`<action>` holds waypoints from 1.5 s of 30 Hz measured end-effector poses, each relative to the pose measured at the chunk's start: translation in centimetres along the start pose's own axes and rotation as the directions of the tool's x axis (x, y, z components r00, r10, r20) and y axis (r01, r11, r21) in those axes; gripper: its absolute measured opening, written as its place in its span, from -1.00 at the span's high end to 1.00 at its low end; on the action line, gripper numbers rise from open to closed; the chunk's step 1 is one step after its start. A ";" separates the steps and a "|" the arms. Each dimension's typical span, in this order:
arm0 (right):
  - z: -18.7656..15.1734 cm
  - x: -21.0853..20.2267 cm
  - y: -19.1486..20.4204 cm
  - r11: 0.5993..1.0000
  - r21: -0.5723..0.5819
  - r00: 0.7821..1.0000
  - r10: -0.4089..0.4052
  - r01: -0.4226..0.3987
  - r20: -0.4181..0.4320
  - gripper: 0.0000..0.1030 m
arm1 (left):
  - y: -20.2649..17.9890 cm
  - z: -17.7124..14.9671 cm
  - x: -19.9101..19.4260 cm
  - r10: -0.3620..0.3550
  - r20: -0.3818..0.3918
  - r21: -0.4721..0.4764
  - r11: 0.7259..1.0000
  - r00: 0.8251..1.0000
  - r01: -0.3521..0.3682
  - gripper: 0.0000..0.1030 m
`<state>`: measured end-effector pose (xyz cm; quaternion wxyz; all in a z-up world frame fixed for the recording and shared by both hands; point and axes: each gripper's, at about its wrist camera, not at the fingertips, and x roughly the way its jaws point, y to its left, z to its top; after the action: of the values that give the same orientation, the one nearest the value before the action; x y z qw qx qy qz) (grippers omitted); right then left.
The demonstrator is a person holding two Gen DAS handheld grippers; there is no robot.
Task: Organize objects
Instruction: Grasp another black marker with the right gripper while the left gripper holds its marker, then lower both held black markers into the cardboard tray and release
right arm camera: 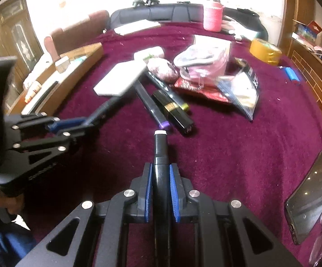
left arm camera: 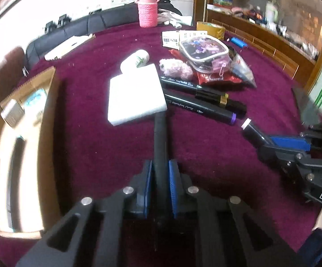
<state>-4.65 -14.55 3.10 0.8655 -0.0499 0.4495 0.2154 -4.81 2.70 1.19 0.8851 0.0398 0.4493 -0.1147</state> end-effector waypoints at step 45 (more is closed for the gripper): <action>17.3 14.0 20.0 0.932 0.019 0.920 0.361 -0.363 -0.153 0.66 | 22.3 -2.0 -6.7 0.156 0.092 -0.442 0.892 0.983 -0.101 0.72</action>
<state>7.07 12.95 4.26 0.7731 0.0133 0.5155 0.3693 -4.89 25.87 4.65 0.9036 -0.1364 0.4036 0.0451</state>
